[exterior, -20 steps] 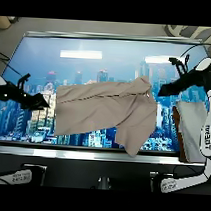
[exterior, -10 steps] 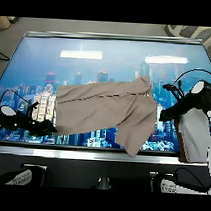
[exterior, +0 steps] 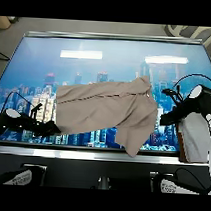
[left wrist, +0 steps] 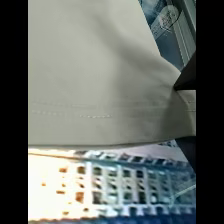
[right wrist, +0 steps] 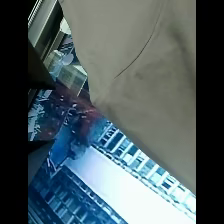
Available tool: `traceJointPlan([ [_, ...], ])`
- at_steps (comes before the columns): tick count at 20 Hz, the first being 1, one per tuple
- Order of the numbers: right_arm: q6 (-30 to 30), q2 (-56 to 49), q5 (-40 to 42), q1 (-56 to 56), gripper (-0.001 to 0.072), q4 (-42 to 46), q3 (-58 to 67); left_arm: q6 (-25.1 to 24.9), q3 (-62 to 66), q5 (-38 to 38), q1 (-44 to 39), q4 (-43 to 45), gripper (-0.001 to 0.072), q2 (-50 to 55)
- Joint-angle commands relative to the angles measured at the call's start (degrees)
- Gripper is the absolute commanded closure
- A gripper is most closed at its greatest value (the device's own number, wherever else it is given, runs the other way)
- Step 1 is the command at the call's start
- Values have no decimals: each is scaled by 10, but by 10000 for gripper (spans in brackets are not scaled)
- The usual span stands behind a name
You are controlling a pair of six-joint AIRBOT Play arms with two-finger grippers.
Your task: Fold the shirts.
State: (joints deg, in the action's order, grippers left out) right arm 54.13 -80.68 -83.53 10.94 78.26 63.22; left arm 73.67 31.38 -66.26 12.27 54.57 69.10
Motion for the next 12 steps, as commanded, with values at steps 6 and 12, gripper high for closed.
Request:
traceJointPlan([
  [6, -10, 0, 41, 0, 302, -23, -65, -2, 0, 33, -30, 5, 682, 13],
  [12, -10, -2, 148, 0, 289, -123, -121, -2, 7, 24, -30, 5, 683, 8],
])
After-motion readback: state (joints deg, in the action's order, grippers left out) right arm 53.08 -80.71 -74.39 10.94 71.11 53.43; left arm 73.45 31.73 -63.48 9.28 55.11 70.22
